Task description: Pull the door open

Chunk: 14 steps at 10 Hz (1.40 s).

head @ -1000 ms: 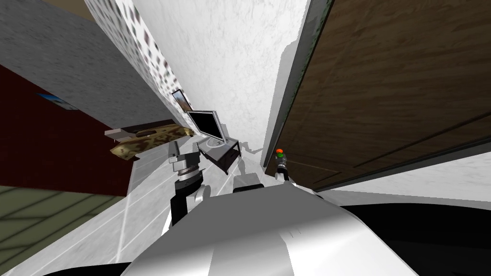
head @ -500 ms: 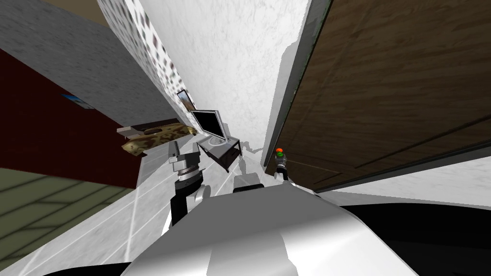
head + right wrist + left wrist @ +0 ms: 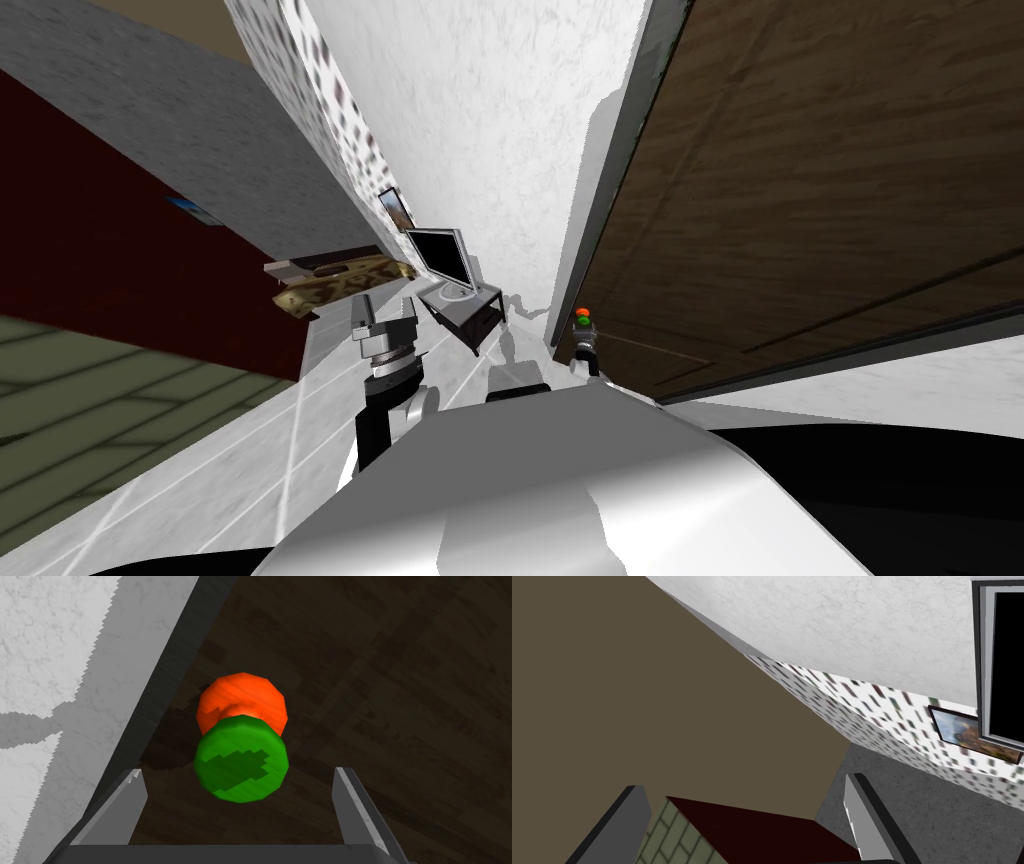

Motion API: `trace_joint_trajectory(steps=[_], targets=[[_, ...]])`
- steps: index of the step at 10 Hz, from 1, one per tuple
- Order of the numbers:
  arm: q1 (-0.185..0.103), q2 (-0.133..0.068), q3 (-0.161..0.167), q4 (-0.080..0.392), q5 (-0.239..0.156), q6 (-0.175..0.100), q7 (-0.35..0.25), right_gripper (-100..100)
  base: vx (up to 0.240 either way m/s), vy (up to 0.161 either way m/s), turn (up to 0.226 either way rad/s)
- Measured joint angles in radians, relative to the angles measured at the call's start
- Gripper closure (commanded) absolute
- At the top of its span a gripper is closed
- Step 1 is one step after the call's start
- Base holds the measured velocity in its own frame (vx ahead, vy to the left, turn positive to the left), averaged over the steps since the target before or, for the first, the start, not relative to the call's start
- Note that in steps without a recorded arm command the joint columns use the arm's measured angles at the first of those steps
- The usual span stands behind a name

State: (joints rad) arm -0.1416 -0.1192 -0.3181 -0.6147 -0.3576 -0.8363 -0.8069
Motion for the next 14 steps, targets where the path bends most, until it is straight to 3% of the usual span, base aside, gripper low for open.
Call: trace_joint_trajectory(steps=[14], targets=[[-0.005,0.063,0.01,-0.018,-0.105,-0.011,-0.361,-100,-0.069,-0.018,0.063]])
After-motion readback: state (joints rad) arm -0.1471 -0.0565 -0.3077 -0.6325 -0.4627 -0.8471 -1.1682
